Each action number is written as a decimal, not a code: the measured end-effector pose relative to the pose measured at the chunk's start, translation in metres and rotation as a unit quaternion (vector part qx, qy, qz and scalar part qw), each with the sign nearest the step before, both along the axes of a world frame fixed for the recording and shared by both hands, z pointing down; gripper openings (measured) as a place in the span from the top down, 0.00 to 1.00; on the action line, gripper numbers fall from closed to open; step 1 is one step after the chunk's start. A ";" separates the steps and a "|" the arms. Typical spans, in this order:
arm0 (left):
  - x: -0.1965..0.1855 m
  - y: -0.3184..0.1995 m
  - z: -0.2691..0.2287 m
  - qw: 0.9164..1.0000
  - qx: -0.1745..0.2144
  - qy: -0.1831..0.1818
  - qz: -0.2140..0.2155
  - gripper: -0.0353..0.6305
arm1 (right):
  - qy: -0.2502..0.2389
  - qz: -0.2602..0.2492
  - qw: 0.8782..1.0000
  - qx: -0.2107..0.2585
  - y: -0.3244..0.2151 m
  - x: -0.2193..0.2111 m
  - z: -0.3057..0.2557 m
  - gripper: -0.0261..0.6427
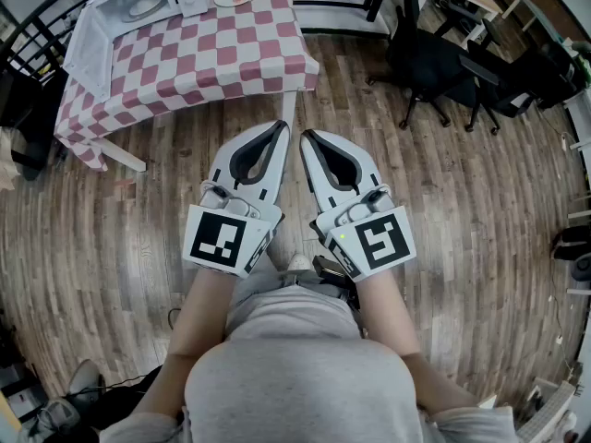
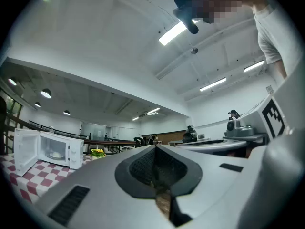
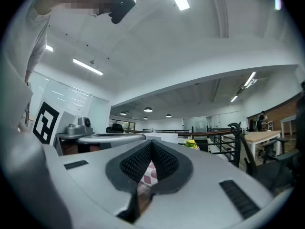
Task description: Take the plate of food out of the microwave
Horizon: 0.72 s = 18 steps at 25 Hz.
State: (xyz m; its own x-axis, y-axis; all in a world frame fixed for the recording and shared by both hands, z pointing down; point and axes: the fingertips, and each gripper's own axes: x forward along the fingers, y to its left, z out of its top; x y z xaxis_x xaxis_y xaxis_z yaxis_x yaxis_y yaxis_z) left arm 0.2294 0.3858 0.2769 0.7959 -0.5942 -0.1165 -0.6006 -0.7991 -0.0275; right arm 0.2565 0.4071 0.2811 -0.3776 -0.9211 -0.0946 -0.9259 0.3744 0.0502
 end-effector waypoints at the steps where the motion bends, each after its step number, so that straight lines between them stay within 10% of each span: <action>1: -0.001 -0.003 -0.001 1.000 0.000 0.002 0.001 0.94 | 0.000 0.001 1.000 0.000 -0.002 -0.001 -0.001 0.92; 18: -0.042 -0.086 -0.007 1.000 -0.003 0.005 0.008 0.94 | -0.027 0.028 0.999 -0.028 -0.084 -0.031 0.002 0.92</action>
